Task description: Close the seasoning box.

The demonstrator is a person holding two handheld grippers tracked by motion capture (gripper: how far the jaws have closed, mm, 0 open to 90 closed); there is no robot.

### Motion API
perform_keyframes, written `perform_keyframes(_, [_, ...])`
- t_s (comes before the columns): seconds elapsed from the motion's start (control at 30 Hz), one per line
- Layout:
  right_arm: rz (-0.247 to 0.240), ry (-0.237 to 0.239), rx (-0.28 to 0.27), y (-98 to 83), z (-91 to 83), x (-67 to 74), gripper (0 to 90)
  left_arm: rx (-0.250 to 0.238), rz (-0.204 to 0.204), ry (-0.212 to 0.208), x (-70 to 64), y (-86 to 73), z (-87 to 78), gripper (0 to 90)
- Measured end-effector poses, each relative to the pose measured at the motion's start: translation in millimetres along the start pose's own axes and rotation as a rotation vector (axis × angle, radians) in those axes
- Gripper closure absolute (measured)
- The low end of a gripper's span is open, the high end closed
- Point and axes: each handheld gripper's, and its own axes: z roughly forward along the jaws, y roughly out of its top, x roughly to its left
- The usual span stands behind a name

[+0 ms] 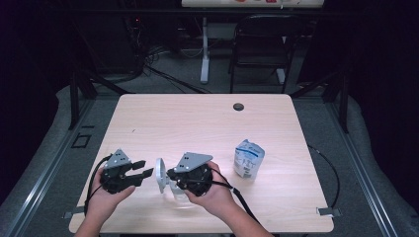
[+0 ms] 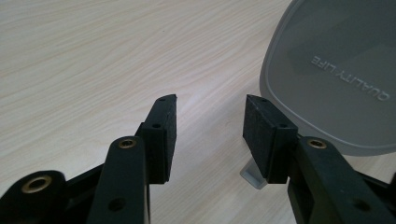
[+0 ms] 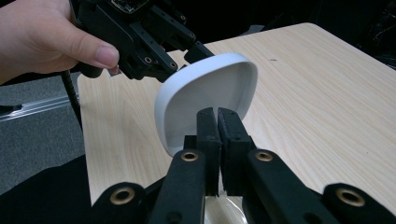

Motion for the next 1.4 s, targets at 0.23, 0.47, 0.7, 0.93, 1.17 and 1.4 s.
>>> perform_keyframes(0.23, [-0.001,-0.023,-0.004,-1.5,-7.1,-1.9,80.3,0.002,-0.001,-0.006,0.5,-1.5,-0.2,55.3])
perform_keyframes(0.47, [0.018,-0.049,0.002,-12.3,-16.6,-8.2,69.4,-0.008,0.004,-0.014,-0.4,-2.5,0.1,55.4])
perform_keyframes(0.7, [0.063,-0.075,-0.022,-28.2,-34.4,-16.0,65.2,-0.009,-0.002,-0.018,-0.2,-4.7,0.3,57.5])
perform_keyframes(0.93, [0.062,-0.094,-0.041,-39.3,-52.5,-19.8,59.1,-0.008,0.002,-0.017,-1.4,-3.9,0.4,56.5])
perform_keyframes(1.17, [0.082,-0.11,-0.06,-48.3,-64.3,-22.5,53.4,-0.006,0.003,-0.013,-1.0,-4.4,1.1,55.9])
perform_keyframes(1.4, [0.103,-0.137,-0.082,-55.8,-77.0,-27.2,51.8,0.0,0.013,-0.011,-2.9,-3.2,-1.2,55.5])
